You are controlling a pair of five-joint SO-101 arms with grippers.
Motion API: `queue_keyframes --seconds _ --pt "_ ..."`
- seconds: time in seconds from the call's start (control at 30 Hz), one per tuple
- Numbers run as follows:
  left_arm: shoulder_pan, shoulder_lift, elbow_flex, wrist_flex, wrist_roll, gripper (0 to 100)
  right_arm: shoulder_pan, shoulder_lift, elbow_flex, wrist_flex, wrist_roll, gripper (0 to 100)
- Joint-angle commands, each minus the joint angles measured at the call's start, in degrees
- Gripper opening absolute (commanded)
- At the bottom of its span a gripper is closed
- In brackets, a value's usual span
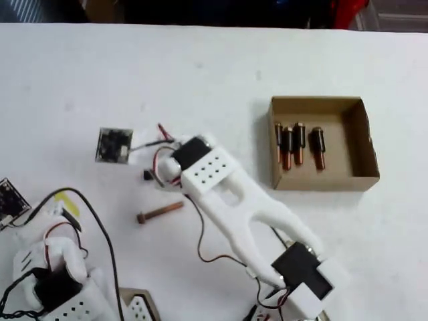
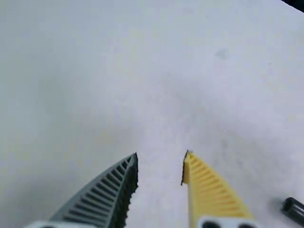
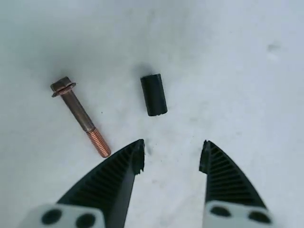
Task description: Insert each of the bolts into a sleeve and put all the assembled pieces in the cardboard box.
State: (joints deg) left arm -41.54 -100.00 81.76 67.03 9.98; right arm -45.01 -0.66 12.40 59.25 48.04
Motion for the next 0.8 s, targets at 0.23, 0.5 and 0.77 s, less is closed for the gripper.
queue_keyframes --seconds 0.23,0.5,0.77 --pt "-0.7 -0.4 -3.0 0.2 -0.7 18 -3.2 -2.8 6.0 -12.4 3.0 17.6" --pt "-0.7 -0.4 -3.0 0.2 -0.7 18 -3.7 3.3 4.0 -10.0 5.7 17.6" --pt "-0.7 -0.4 -3.0 0.1 -0.7 18 -1.0 15.8 -8.6 -3.5 6.9 17.6"
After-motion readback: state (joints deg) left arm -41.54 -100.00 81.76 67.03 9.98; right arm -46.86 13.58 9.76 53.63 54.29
